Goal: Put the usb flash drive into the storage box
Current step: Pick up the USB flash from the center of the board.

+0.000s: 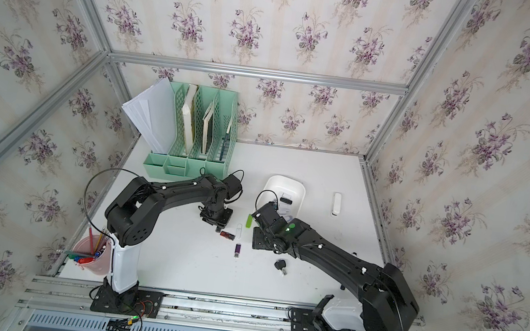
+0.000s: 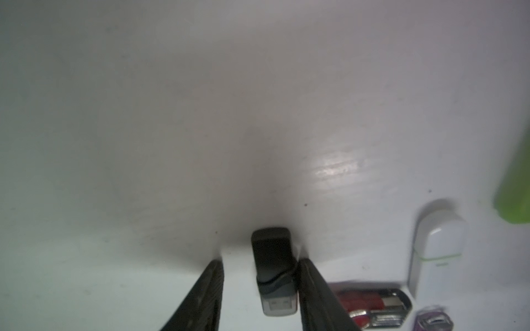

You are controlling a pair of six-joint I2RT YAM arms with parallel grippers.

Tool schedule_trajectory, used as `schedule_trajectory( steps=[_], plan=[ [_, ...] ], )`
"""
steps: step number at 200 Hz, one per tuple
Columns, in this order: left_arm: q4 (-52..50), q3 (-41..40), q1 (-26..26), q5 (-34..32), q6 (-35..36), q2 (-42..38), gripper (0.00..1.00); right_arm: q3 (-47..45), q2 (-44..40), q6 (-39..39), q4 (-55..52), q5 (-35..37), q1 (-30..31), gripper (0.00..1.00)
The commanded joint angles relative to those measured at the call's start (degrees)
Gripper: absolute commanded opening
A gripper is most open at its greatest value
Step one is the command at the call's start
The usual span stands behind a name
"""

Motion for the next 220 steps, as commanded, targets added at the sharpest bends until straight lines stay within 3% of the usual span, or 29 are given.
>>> schedule_trajectory(
  steps=[1,122,220],
  plan=[
    [0.5,-0.2,-0.2,-0.5,-0.7,0.6,0.43,0.7,1.3,1.1,1.8,0.0,1.9,0.67],
    [1.4,-1.0,-0.1,0.0,-0.7,0.9,0.26,4.3,9.7,4.4,4.2,0.8,11.7,0.66],
    [-0.1,-2.7,3.8,-0.2,1.0,-2.7,0.25,5.9,16.3,4.8,4.9,0.5,15.1,0.64]
  ],
)
